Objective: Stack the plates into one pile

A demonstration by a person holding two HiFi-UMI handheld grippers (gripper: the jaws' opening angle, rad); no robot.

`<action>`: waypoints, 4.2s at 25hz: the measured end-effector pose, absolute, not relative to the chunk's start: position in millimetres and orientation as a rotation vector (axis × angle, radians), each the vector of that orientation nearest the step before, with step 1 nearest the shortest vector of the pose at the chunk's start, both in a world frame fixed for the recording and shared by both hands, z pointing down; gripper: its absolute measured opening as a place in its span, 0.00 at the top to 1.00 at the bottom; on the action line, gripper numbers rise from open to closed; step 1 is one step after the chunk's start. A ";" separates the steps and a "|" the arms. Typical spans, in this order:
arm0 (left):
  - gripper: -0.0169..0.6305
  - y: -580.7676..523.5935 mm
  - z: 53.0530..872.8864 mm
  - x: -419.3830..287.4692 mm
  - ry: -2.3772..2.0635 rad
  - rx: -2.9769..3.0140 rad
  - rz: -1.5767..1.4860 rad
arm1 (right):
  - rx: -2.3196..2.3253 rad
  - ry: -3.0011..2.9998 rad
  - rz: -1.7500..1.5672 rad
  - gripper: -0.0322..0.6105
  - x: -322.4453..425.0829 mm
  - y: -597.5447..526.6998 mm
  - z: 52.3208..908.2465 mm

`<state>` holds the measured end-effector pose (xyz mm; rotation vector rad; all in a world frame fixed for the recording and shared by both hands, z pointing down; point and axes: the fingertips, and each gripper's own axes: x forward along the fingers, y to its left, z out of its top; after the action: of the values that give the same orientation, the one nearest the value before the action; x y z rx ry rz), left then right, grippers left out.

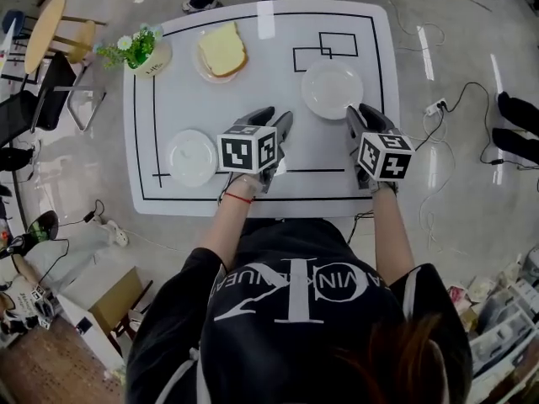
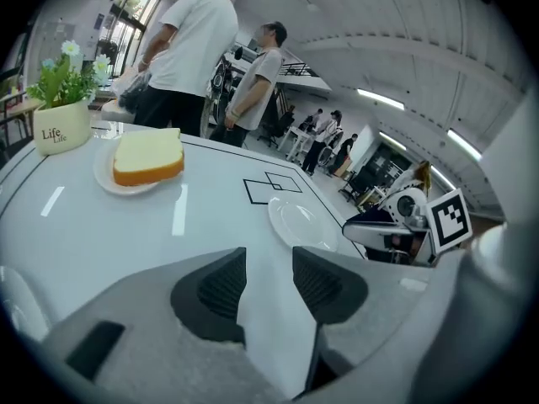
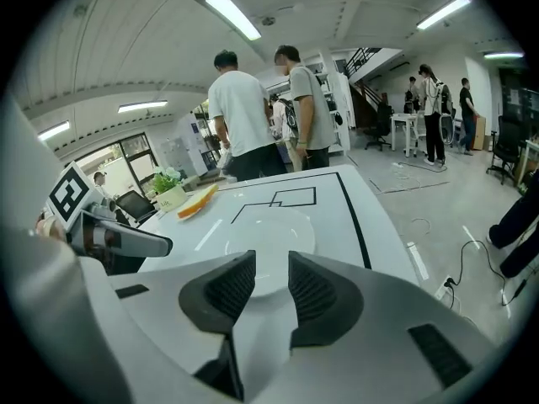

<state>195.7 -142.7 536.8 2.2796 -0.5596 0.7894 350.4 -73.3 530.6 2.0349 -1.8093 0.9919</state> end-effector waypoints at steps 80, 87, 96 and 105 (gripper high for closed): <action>0.74 -165.6 537.7 -122.7 -1.269 1.735 0.367 | 1.128 -2.269 1.128 0.86 9.9 -180.1 541.2; 0.70 -155.3 545.3 -141.6 -1.257 1.714 0.454 | 1.064 -2.256 1.053 0.86 -14.2 -177.5 542.6; 0.70 -147.8 554.8 -149.1 -1.225 1.705 0.512 | 1.034 -2.213 0.994 0.85 -23.4 -171.9 551.1; 0.68 -147.1 556.9 -146.7 -1.189 1.715 0.527 | 1.064 -2.189 0.913 0.84 -22.6 -173.2 548.9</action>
<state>-146.7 -147.1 556.9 1.7146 -1.1889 0.5271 -22.6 -173.2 548.9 1.0643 -2.1891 0.9132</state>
